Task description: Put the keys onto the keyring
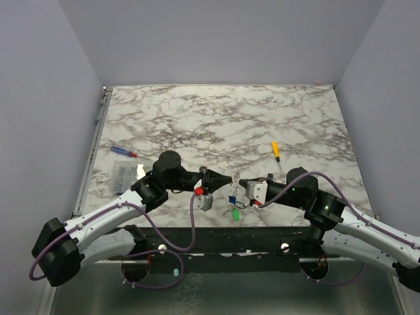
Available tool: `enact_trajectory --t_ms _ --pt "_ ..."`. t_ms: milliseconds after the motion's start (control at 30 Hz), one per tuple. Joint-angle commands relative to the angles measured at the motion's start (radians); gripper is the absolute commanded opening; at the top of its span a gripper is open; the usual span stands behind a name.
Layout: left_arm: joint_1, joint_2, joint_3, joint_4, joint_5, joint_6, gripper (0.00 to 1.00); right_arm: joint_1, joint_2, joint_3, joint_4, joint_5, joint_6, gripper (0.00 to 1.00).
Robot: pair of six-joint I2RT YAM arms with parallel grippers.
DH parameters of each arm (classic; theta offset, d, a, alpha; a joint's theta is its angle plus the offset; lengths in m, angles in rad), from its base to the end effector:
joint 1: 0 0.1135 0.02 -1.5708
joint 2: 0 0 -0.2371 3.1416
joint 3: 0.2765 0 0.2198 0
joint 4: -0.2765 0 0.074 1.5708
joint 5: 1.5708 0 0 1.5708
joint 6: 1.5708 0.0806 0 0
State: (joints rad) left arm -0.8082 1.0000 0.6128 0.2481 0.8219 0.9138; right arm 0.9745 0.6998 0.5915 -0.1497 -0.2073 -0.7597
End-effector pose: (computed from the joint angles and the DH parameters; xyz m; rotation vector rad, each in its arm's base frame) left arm 0.1217 -0.2129 0.2709 1.6014 0.5800 -0.6200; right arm 0.1004 0.1774 0.2640 -1.4907 1.0726 0.3405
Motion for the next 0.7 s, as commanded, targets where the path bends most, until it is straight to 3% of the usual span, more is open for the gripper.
enact_trajectory --t_ms 0,667 --pt "-0.015 0.011 0.007 -0.048 0.032 0.034 0.0 0.004 -0.015 -0.006 0.055 -0.008 0.006 0.01" --pt "-0.032 0.015 0.015 -0.056 0.031 0.054 0.0 0.004 -0.005 -0.013 0.059 -0.015 0.016 0.01"
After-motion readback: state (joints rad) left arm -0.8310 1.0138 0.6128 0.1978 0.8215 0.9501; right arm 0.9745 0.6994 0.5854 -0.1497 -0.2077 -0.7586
